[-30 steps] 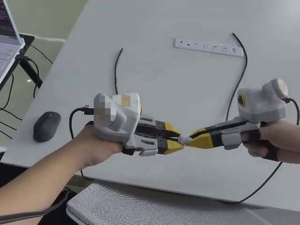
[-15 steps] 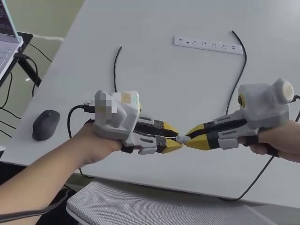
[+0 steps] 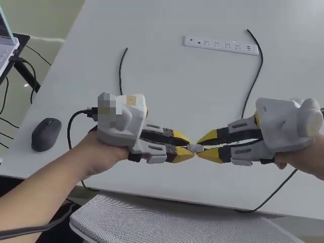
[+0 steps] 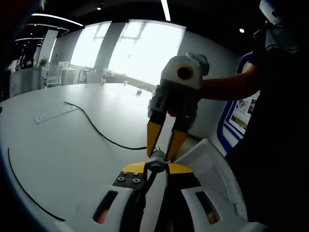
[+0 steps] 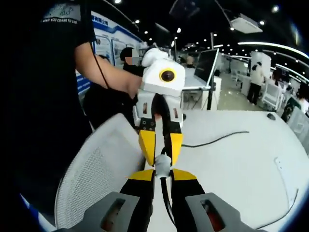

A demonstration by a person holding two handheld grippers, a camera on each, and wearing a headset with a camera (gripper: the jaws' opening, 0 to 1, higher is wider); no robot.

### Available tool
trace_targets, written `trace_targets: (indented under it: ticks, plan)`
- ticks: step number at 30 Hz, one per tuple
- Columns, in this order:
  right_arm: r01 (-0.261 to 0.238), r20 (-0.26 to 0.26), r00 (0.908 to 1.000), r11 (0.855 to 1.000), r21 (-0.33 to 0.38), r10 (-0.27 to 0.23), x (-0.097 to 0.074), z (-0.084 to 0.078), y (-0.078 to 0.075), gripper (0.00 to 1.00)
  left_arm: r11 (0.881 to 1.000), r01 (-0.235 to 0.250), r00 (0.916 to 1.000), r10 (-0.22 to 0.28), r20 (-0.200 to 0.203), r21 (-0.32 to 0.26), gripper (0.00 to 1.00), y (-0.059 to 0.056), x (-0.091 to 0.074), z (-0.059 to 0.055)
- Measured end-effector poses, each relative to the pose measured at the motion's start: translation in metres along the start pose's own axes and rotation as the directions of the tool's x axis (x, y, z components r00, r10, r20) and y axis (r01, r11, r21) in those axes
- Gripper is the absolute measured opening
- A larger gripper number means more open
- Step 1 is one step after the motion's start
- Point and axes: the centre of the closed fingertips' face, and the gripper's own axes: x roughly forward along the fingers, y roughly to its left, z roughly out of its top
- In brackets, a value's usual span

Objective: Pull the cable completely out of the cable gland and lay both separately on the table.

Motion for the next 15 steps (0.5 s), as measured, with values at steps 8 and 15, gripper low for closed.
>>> trace_targets:
  ticks: [8,15]
  plan:
    - [0.046,-0.019,0.9987,0.998,-0.036,-0.047,0.0015,-0.0013,-0.0017,0.07,1.000,0.000,1.0000,0.000,0.000,-0.019,0.15,0.0023,0.0000,-0.0011]
    - [0.035,0.004,0.9994,0.997,0.062,-0.035,0.0014,-0.0036,-0.0049,0.08,1.000,0.000,1.0000,0.000,-0.006,-0.011,0.15,0.0021,0.0003,-0.0026]
